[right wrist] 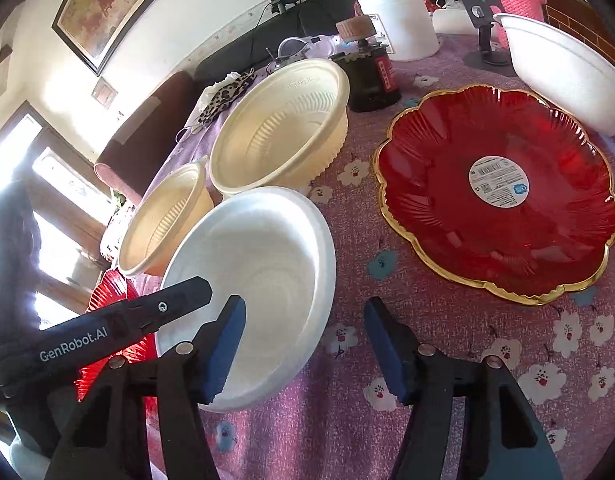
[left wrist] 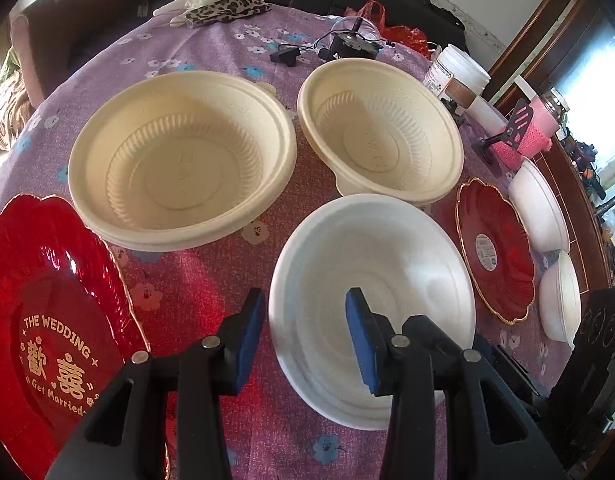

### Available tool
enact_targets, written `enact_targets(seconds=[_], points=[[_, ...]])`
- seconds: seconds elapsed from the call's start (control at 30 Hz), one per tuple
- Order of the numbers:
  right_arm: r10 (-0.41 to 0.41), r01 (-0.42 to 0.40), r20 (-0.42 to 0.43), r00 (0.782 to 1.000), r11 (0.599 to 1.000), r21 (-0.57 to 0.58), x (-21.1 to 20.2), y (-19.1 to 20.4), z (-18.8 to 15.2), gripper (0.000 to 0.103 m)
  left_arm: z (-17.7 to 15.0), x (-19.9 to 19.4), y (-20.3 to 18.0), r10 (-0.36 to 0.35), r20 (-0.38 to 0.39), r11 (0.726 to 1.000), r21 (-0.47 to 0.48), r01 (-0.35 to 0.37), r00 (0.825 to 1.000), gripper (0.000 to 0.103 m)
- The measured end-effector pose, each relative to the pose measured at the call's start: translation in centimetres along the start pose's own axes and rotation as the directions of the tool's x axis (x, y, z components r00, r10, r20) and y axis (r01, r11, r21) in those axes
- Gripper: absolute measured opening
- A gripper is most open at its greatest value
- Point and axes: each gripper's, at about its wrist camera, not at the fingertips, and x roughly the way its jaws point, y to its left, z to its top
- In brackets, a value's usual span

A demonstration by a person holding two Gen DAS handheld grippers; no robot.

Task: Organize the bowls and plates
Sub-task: 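Close the left gripper on the large white bowl's rim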

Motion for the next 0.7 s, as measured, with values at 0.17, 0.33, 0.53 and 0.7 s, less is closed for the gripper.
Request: enact_targets(seconds=[0.17, 0.33, 0.53, 0.7], points=[[0.013, -0.013, 0.003, 1.0, 1.0, 0.007, 0.0, -0.3, -0.2, 0.056, -0.2, 0.8, -0.5, 0.011, -0.024, 1.0, 0.01, -0.01, 1.0, 0.034], [0.047, -0.046, -0.005, 0.999, 0.998, 0.04, 0.1, -0.8, -0.4, 0.036, -0.7, 0.5, -0.5, 0.025, -0.014, 1.0, 0.004, -0.025, 1.0, 0.018], [0.035, -0.035, 0.002, 0.999, 0.998, 0.056, -0.6, -0.7, -0.5, 0.027, -1.5, -0.3, -0.6, 0.014, 0.005, 1.0, 0.004, -0.014, 1.0, 0.013], [0.012, -0.012, 0.018, 1.0, 0.999, 0.032, -2.4, 0.1, -0.8, 0.027, -2.7, -2.0, -1.5, 0.016, 0.05, 1.0, 0.023, -0.017, 0.999, 0.013]])
